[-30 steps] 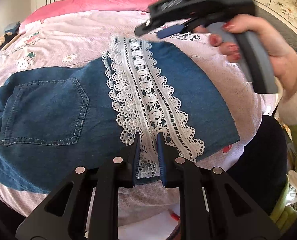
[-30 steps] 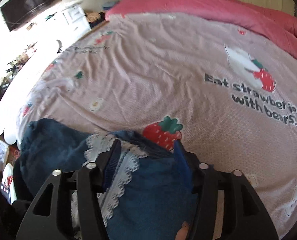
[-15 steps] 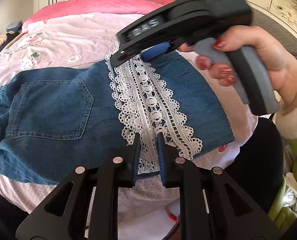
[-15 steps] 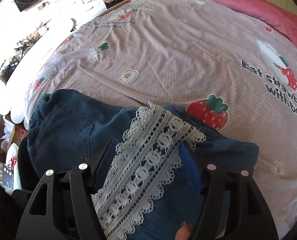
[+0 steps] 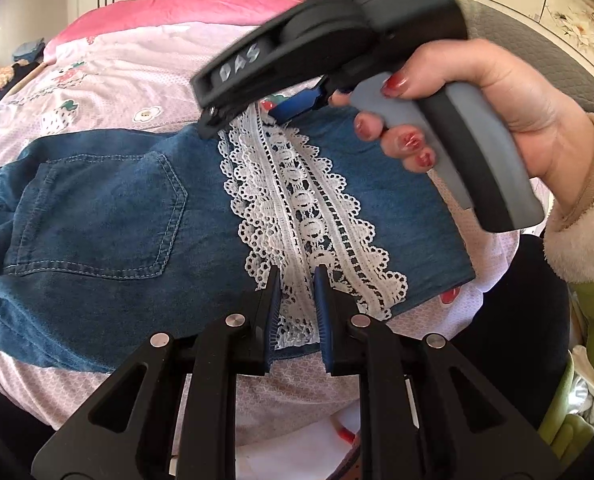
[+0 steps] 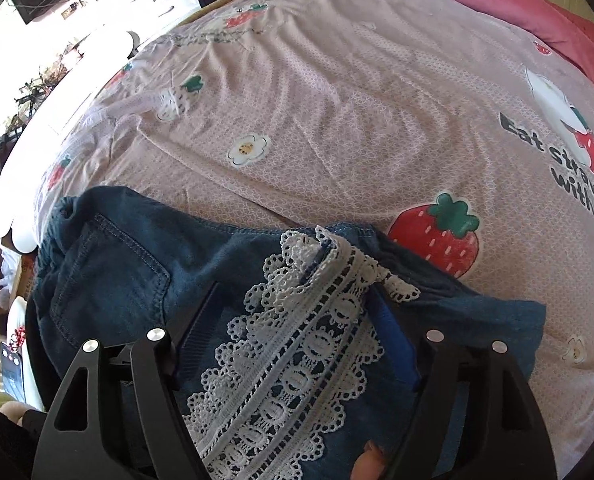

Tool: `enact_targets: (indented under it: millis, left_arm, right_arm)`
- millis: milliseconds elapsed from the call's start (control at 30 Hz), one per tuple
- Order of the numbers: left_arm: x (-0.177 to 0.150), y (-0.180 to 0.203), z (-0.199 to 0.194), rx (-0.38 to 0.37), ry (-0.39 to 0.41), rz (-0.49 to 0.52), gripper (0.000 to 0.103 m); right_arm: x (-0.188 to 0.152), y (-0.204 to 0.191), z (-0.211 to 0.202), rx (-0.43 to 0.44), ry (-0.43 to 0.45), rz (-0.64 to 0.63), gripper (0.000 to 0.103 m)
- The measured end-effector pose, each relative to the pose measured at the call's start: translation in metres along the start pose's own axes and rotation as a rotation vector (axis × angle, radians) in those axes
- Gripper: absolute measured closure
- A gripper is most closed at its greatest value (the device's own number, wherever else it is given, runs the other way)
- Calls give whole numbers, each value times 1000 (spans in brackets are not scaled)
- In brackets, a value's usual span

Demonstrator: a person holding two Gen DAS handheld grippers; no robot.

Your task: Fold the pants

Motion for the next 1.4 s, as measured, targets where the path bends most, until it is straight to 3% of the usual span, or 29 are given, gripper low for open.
enact_targets:
  millis: [133,400,767,1167,1400]
  left_arm:
    - [1,-4,-5,-3,3,-18,87]
    - [4,-5,-23,18,25,-30,79]
    - [8,-8,-47,58,70,-45,53]
    - [3,-37,-92,231,116,-82,13]
    - [-7,-60,-108,289,106,-145,10]
  right_arm:
    - [2,-1,-31,40,63,14,29]
    - [0,-6,-66,26,135,6,23]
    - [-6,-13,-96,8,191,0,12]
    - [-8,-40,-113,9,227,-66,8]
    - [-7,-63,-104,22,208,-111,7]
Point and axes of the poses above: each gripper's, at about its wrist camera, not at the fingertips, and z roughly the way its jaws point, y to its right, x to its top, the point moved 2 cm from there along z, roughly the way its jaws point, and after that the axes turned 11 degrees about z, right-handed, at the moved point
